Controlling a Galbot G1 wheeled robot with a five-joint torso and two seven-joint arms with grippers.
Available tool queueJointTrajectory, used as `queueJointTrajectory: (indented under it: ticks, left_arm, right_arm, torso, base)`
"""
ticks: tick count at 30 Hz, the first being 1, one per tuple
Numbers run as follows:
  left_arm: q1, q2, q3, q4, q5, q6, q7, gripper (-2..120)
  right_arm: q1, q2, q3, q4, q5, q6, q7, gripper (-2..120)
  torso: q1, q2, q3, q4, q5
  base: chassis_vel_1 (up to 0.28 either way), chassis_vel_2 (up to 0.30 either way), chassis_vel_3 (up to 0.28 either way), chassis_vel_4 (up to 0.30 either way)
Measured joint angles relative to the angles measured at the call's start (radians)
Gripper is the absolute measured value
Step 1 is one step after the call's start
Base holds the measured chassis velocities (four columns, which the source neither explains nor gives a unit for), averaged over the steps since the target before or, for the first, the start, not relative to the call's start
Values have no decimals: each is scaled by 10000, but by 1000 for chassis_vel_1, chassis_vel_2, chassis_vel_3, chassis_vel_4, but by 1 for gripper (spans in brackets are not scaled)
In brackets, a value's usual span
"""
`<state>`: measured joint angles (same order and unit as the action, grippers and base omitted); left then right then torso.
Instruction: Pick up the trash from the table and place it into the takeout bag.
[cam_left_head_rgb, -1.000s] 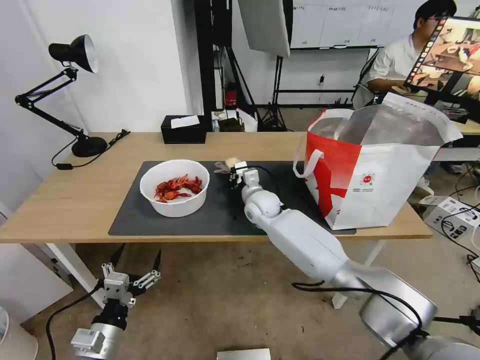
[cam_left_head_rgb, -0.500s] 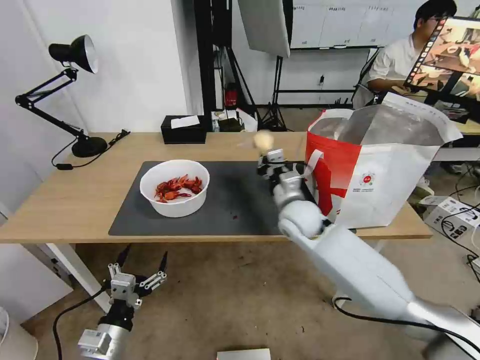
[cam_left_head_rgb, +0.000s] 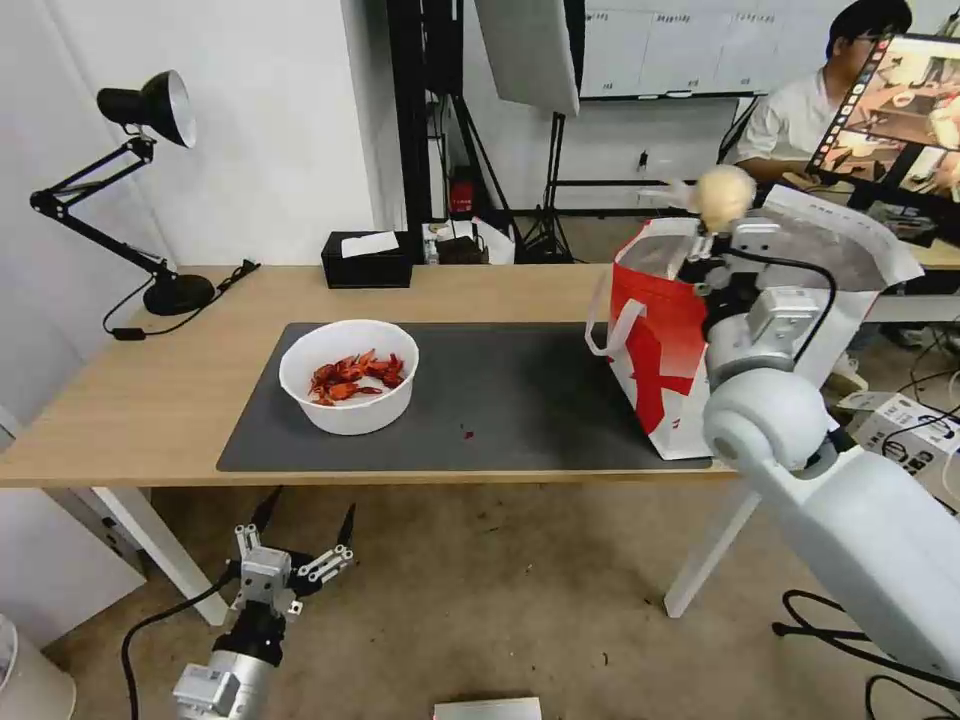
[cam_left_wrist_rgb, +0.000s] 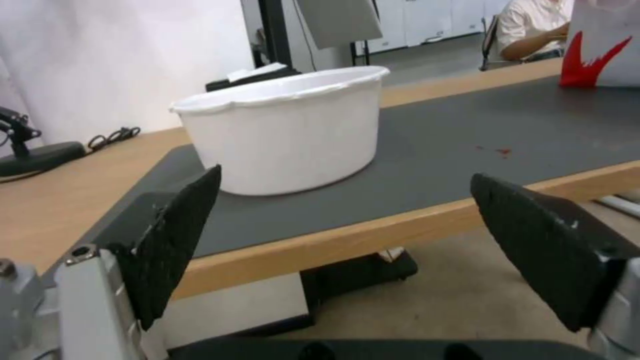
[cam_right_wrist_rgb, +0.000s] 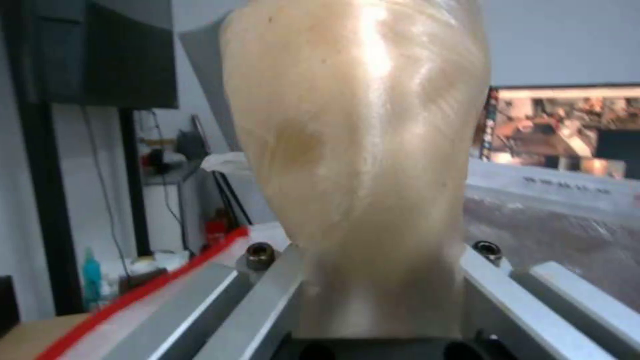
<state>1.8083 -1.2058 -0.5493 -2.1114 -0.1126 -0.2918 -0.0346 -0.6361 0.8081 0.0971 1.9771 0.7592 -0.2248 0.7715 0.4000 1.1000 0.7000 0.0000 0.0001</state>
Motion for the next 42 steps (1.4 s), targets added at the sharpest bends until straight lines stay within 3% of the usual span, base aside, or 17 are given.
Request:
queueJointTrajectory:
  ticks: [9,20,23,25,27,28,35,42]
  left_arm:
    - [27,54,0,-32,9,0,0,100]
    - [27,27,12,-43,1,1,-1,100]
    - [65,39,-41,-92,-7,0,-4,100]
    - [76,40,-46,-97,-8,0,-4,100]
    - [104,25,-51,-100,-7,-8,-4,100]
    - [104,25,-51,-100,-7,-8,-4,100]
    - [104,4,-1,-99,14,-11,-5,100]
    - [88,28,-10,-105,13,-11,-5,100]
  right_arm:
    - [356,-575,25,199,1474,-1146,837,2]
    - [450,-707,90,129,1656,-1233,772,38]
    - [436,-696,88,102,1656,-1237,767,53]
    - [428,-690,88,95,1656,-1238,766,55]
    - [394,-674,88,79,1655,-1238,764,67]
    - [394,-674,88,79,1655,-1238,764,67]
    - [244,-690,107,101,1654,-1252,745,96]
    - [127,-721,157,190,1654,-1256,714,100]
  torso:
    - [0,0,0,-1,-1]
    - [0,0,0,0,-2]
    - [0,0,0,0,-1]
    - [0,0,-1,0,-1]
    - [0,0,0,0,-1]
    - [0,0,0,0,-1]
    - [0,0,0,0,-2]
    - [0,0,0,0,-2]
  base:
    - [0,0,0,0]
    - [0,0,0,0]
    - [0,0,0,0]
    - [0,0,0,0]
    - [0,0,0,0]
    - [0,0,0,0]
    - [0,0,0,0]
    - [0,0,0,0]
